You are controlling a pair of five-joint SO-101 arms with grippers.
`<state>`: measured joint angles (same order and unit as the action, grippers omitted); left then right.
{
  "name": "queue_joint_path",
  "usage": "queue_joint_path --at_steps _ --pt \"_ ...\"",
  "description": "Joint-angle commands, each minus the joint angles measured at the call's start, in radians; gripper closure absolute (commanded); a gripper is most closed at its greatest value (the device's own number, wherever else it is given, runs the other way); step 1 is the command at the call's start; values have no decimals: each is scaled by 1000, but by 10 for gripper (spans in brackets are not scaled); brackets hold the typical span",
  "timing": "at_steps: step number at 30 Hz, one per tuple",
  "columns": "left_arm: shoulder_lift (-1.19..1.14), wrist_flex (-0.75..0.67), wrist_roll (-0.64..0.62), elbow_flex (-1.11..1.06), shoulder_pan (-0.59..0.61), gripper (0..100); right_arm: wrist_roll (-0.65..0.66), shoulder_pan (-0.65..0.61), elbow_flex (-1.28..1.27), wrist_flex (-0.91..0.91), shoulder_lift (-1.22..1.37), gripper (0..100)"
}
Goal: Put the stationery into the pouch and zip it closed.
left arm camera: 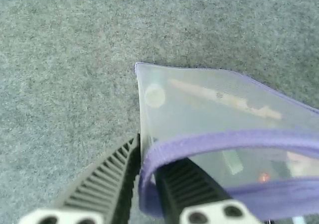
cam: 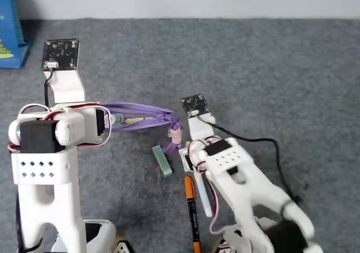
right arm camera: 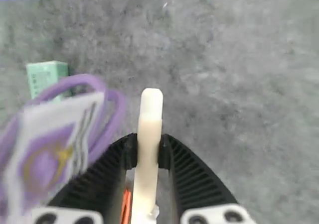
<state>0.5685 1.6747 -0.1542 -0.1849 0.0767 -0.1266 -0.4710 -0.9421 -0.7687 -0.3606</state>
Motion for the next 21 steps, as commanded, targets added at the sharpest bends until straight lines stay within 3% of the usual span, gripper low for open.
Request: queue_joint_path --at_steps 1,7,13,18,21 --pt "8 -2 -14 -1 -2 989 52 7 34 -128 -223 991" --pt "8 -2 -14 -1 -3 989 63 2 34 -274 -598 991" --pt "8 0 -14 -1 -3 989 123 -4 63 -282 -926 991" --pt "8 0 -14 -1 -3 989 118 -97 176 -280 -1004 991" --pt "8 0 -14 -1 -3 989 117 -156 215 -189 -1004 991"
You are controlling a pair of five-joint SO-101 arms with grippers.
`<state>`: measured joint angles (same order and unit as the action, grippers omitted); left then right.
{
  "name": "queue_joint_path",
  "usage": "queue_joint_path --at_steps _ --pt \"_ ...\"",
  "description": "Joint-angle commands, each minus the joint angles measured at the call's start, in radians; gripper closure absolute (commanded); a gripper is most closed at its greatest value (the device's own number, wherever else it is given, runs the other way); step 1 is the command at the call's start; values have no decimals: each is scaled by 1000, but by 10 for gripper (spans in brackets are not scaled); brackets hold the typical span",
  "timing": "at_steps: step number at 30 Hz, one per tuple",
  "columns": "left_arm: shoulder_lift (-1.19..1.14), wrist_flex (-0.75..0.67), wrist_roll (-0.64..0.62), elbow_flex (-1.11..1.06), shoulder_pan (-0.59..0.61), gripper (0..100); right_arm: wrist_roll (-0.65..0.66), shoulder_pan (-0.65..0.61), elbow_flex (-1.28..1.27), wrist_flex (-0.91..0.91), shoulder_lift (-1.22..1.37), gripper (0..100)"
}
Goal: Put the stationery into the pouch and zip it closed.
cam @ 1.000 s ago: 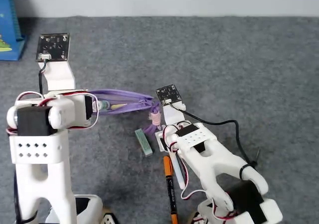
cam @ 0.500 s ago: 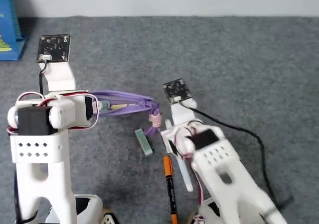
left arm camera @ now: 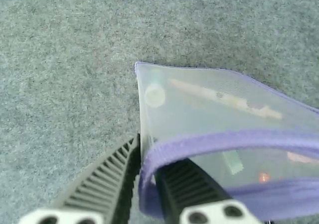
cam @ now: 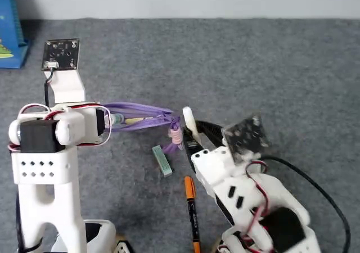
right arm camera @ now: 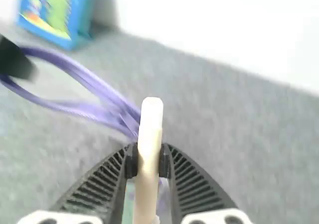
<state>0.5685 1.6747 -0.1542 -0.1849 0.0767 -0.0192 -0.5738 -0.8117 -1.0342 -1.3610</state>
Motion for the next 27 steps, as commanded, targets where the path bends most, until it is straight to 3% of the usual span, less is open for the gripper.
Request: queue_joint_path --at_steps 1,7,15,27 --pt "8 0 -14 -1 -3 989 9 -68 86 127 -4 991" --pt "8 0 -14 -1 -3 989 18 -183 15 493 -4 991" --pt "8 0 -14 -1 -3 989 12 -193 -77 886 24 991" --pt "8 0 -14 -10 -3 989 12 -194 -120 1376 403 991"
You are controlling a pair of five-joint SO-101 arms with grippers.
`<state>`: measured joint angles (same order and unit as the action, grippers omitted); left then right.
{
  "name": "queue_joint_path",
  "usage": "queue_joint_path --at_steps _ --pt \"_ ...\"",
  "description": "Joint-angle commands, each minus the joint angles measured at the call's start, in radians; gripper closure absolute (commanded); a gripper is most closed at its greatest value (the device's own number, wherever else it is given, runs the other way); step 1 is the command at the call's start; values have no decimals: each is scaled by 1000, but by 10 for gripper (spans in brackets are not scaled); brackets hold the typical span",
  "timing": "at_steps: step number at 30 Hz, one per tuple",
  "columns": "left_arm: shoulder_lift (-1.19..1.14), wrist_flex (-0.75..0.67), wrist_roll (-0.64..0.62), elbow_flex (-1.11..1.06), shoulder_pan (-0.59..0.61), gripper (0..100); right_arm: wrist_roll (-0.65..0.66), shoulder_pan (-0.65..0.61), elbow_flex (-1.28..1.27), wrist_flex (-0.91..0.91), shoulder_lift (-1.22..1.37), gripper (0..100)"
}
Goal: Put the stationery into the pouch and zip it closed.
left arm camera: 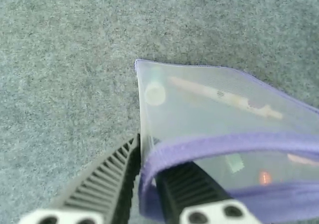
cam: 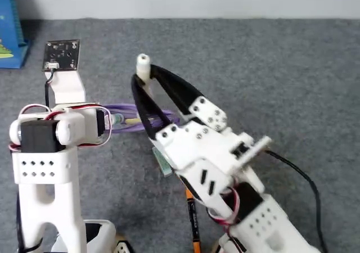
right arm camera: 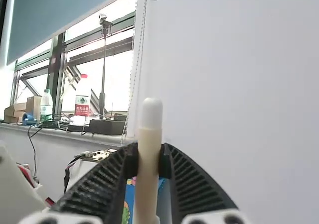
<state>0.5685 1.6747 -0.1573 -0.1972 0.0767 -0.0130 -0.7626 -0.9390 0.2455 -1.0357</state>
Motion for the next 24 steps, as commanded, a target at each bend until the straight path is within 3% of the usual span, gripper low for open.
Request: queue_joint_path --at_steps 1,11,14,17,20,24 --pt "8 0 -11 2 -3 989 6 -5 6 114 108 991" --pt "8 -2 -11 2 -3 989 11 -5 -160 246 157 986" --pt "8 -2 -11 2 -3 989 14 -2 -193 209 90 910" --pt "8 -2 -11 2 -3 989 8 -2 -189 19 -4 831" --pt "8 -2 -11 2 3 989 -20 7 -144 -260 -114 834" --pt "8 -21 -11 2 6 989 -152 82 -11 -656 -211 834"
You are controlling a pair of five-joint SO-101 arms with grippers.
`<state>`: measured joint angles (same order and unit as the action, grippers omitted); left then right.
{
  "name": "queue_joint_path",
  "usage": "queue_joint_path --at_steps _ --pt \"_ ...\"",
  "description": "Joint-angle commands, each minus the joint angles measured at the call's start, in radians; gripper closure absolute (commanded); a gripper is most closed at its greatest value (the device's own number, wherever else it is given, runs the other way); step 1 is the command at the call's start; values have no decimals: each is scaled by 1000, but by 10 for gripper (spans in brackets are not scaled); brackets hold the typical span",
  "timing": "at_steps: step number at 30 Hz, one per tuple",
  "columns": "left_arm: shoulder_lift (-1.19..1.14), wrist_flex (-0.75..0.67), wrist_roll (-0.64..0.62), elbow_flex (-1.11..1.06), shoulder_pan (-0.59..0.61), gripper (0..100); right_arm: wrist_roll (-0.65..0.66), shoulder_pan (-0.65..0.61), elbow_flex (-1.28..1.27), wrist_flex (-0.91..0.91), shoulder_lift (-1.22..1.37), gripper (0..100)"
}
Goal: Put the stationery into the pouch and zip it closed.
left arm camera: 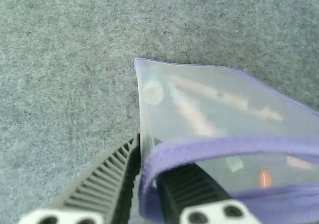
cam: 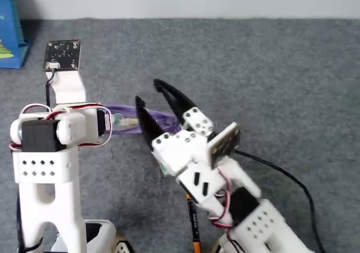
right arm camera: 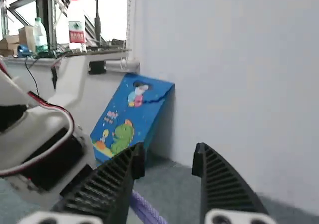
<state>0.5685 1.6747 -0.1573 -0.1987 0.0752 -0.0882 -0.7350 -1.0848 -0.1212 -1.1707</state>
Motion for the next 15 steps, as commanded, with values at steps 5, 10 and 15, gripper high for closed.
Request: queue_joint_path --at_steps 5,10,15 --pt "8 -32 -11 13 74 989 -144 166 241 -645 -81 835" --pt "8 -51 -11 16 144 989 -146 222 236 -854 -79 836" --pt "8 -51 -11 22 163 989 -147 222 190 -974 -65 836"
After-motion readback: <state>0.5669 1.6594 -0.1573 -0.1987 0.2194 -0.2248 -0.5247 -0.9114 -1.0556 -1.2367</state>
